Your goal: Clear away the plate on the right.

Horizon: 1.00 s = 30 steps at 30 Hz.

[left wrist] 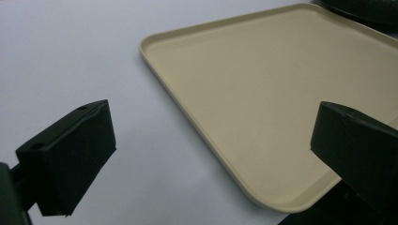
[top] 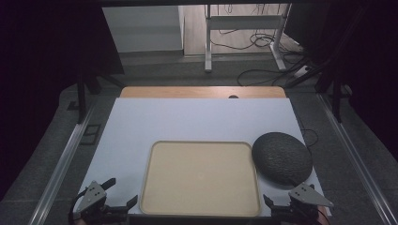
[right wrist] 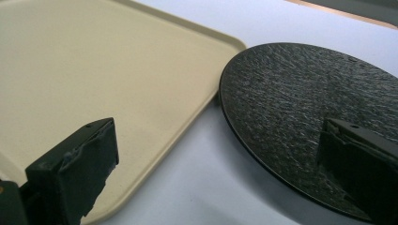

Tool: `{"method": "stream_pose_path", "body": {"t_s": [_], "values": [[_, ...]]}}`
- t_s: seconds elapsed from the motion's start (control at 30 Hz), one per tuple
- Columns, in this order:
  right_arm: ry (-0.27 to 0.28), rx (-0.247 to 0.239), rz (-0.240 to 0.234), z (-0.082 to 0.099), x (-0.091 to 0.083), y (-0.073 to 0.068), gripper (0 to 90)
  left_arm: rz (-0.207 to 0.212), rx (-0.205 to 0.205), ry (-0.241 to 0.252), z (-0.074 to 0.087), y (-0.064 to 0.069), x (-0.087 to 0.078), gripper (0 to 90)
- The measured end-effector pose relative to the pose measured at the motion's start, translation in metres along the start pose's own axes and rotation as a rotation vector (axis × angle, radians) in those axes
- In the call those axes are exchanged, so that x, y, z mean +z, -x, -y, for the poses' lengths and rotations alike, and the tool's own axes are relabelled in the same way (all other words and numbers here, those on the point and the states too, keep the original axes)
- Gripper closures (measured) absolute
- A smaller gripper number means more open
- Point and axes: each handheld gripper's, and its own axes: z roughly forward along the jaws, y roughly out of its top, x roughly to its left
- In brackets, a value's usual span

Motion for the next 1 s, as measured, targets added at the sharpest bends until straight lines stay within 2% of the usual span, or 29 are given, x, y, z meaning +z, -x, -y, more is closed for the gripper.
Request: {"method": "stream_pose_path", "body": {"t_s": [0.3, 0.47, 0.83, 1.0], "values": [[-0.039, -0.027, 0.006, 0.0007, 0.0037, -0.0021, 0.0, -0.013, -0.018, 0.031, 0.0026, -0.0014, -0.0012, 0.0], [-0.040, -0.026, 0.004, 0.0009, 0.0042, -0.0023, 0.0, -0.013, -0.001, 0.024, 0.0032, 0.0003, 0.0006, 0.0], [-0.046, -0.040, 0.006, 0.0007, 0.0055, -0.0037, 0.0, -0.005, 0.011, 0.007, 0.0029, 0.0009, 0.0021, 0.0], [-0.044, -0.019, 0.001, 0.0002, 0.0047, -0.0028, 0.0, 0.002, 0.009, -0.006, 0.0025, 0.0003, 0.0033, 0.0]]}}
